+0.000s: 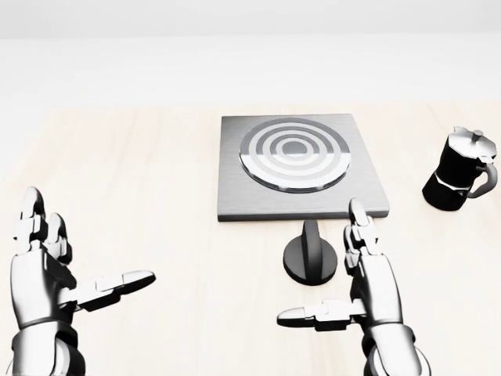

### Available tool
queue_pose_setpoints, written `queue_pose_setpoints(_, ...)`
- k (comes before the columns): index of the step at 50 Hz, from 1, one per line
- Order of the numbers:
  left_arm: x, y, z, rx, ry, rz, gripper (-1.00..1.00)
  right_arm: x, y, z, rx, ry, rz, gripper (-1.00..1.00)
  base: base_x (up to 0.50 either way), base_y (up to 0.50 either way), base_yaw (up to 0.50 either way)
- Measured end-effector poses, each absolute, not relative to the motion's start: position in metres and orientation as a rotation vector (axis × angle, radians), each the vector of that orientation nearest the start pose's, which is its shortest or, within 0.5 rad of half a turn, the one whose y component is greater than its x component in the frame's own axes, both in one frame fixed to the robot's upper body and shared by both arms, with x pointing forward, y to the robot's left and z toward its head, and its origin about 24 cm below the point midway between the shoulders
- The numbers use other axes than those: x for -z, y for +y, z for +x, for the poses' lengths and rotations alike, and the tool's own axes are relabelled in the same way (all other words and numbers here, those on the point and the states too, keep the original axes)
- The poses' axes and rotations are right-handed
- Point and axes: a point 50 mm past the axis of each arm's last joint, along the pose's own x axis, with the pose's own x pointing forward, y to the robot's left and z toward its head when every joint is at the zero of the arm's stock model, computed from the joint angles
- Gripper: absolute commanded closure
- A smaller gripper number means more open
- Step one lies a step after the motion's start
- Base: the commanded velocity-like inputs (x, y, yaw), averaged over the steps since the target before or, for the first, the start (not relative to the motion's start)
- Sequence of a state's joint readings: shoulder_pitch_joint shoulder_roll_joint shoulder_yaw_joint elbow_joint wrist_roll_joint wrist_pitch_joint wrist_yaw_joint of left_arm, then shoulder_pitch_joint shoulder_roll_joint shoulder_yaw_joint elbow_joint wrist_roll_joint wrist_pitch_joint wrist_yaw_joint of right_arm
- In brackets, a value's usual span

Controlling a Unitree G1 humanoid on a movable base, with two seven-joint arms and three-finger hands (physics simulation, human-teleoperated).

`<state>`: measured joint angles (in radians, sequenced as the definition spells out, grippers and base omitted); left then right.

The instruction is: Turn off the stove.

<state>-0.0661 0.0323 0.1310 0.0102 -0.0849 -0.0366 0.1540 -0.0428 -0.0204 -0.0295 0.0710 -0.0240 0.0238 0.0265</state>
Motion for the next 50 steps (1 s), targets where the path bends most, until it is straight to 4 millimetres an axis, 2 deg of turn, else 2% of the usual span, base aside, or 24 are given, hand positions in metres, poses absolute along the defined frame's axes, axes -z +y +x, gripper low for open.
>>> queue_pose_setpoints(5, -0.07, 0.217, 0.259, -0.432, -0.124, -0.111, -1.0, -0.033, -0.157, 0.261, 0.001, 0.054, -0.042, -1.0, 0.0, 0.0, 0.0)
queue_pose_setpoints(10, -0.078, 0.245, 0.245, -0.63, -0.198, -0.117, -1.0, -0.033, -0.158, 0.261, 0.006, 0.055, -0.045, -1.0, 0.0, 0.0, 0.0)
queue_pose_setpoints(16, -0.079, 0.273, 0.231, -0.843, -0.214, -0.119, -1.0, -0.033, -0.158, 0.26, 0.007, 0.054, -0.05, -1.0, 0.0, 0.0, 0.0)
queue_pose_setpoints(21, -0.079, 0.289, 0.227, -0.907, -0.208, -0.107, -1.0, -0.033, -0.158, 0.26, 0.004, 0.053, -0.055, -1.0, 0.0, 0.0, 0.0)
queue_pose_setpoints(32, -0.076, 0.301, 0.225, -0.94, -0.189, -0.081, -1.0, -0.033, -0.157, 0.26, -0.005, 0.049, -0.057, -1.0, 0.0, 0.0, 0.0)
queue_pose_setpoints(50, -0.074, 0.305, 0.225, -0.952, -0.178, -0.068, -1.0, -0.033, -0.158, 0.26, -0.007, 0.041, -0.05, -1.0, 0.0, 0.0, 0.0)
